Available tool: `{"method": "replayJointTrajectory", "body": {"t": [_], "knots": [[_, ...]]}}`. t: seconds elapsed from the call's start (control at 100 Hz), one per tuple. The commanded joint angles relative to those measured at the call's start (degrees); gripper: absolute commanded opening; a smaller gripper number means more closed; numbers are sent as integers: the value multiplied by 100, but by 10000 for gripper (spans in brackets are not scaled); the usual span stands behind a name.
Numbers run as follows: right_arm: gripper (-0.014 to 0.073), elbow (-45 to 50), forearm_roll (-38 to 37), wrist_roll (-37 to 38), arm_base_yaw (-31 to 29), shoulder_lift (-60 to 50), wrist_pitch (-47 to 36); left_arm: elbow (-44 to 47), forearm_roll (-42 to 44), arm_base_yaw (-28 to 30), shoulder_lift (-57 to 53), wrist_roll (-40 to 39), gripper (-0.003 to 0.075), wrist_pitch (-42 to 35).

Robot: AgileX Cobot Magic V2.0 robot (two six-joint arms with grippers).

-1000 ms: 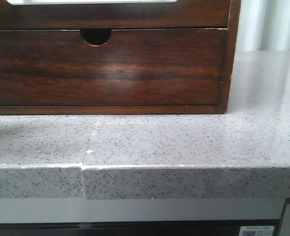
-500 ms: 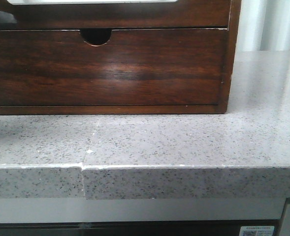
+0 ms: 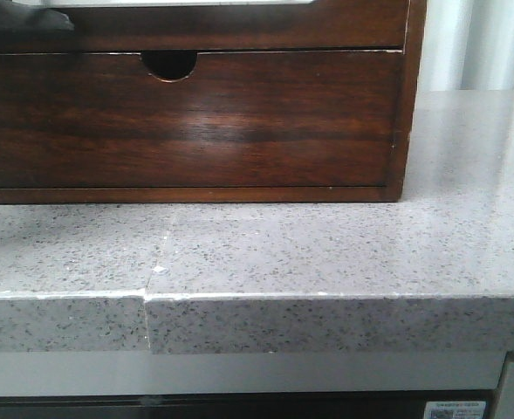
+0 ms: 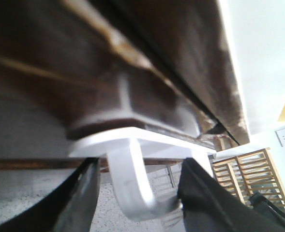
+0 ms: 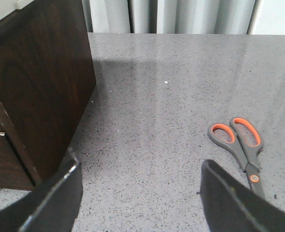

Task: Put scissors in drawer with both arms
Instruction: 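Grasp the white drawer handle with the left gripper, then pull the drawer open toward the robot with the left gripper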

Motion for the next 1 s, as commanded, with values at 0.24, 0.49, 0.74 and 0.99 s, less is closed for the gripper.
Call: {"method": "replayJointTrajectory", "body": {"t": [0.24,0.49,0.74,0.99], "knots": [[461,-191,10,0,-2,63,-447,-187,-566,-25,-77,32,299,140],[461,-191,10,0,-2,63,-437,-187,-558,-25,-77,32,134,283],[461,-191,10,0,-2,63,-413,-187,-90,-25,-101,32,36,838],[461,-191,10,0,-2,63,-369,126,281,-25,-562,32,-20,958]]}}
